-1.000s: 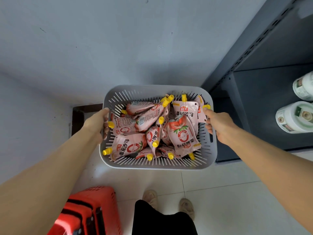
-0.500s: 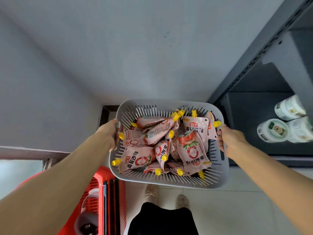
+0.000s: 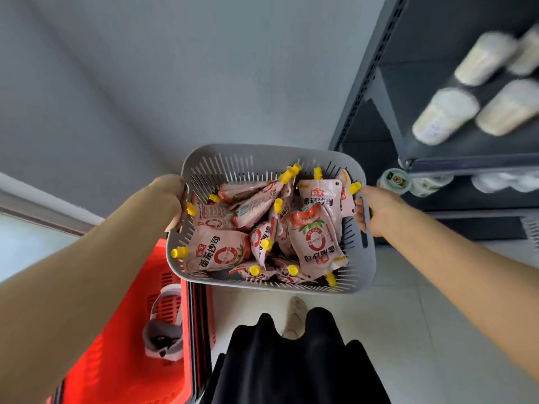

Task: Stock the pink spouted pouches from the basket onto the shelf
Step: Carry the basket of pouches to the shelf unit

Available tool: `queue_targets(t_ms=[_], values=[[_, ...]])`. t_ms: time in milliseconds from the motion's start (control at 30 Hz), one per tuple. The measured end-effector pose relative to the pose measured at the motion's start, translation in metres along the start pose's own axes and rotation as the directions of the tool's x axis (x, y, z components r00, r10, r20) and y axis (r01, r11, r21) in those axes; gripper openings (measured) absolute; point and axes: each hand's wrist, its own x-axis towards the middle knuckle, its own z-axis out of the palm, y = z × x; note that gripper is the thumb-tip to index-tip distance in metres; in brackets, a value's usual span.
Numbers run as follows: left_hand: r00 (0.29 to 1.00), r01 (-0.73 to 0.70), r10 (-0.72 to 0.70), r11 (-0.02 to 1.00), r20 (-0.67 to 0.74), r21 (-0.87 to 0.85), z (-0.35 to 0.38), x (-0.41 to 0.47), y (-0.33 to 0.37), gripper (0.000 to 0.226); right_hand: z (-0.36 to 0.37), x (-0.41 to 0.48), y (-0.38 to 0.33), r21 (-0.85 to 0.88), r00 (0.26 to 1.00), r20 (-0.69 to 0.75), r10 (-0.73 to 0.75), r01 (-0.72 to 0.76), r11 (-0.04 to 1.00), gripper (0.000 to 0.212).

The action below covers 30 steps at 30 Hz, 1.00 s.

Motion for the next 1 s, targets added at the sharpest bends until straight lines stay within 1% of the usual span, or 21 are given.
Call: queue_targets(t_ms=[133, 267, 433, 567, 700, 767, 867, 1000], values=[[0.999, -0.034, 0.028, 0.992, 0.046, 0.12, -0.004, -0.03, -0.027, 0.042, -0.035, -0.039, 0.036, 0.044, 0.999, -0.034, 0.002, 0.0, 0.999, 0.03], [0.991, -0.092, 0.068, 0.97, 0.111, 0.225, 0.007, -0.065, -0.055, 0.041, -0.078, -0.07, 0.08, 0.1, 0.996, -0.09, 0.021, -0.012, 0.995, 0.029], [0.979, -0.161, 0.092, 0.898, 0.183, 0.411, 0.045, -0.098, -0.083, 0.04, -0.145, -0.091, 0.139, 0.243, 0.979, -0.166, 0.114, -0.072, 0.967, 0.028], [0.964, -0.218, 0.104, 0.837, 0.245, 0.502, 0.101, -0.132, -0.109, 0.042, -0.207, -0.099, 0.186, 0.357, 0.959, -0.207, 0.195, -0.111, 0.927, 0.029], [0.944, -0.255, 0.099, 0.822, 0.314, 0.509, 0.176, -0.172, -0.136, 0.039, -0.281, -0.1, 0.23, 0.501, 0.935, -0.242, 0.26, -0.11, 0.858, 0.032], [0.93, -0.291, 0.105, 0.795, 0.351, 0.533, 0.217, -0.196, -0.151, 0.037, -0.322, -0.099, 0.247, 0.547, 0.93, -0.248, 0.271, -0.097, 0.832, 0.031], [0.903, -0.362, 0.124, 0.733, 0.411, 0.575, 0.28, -0.238, -0.181, 0.041, -0.389, -0.1, 0.274, 0.612, 0.927, -0.249, 0.281, -0.074, 0.787, 0.029], [0.886, -0.385, 0.096, 0.695, 0.453, 0.607, 0.355, -0.297, -0.219, 0.042, -0.474, -0.102, 0.299, 0.684, 0.907, -0.317, 0.277, 0.016, 0.729, 0.027]])
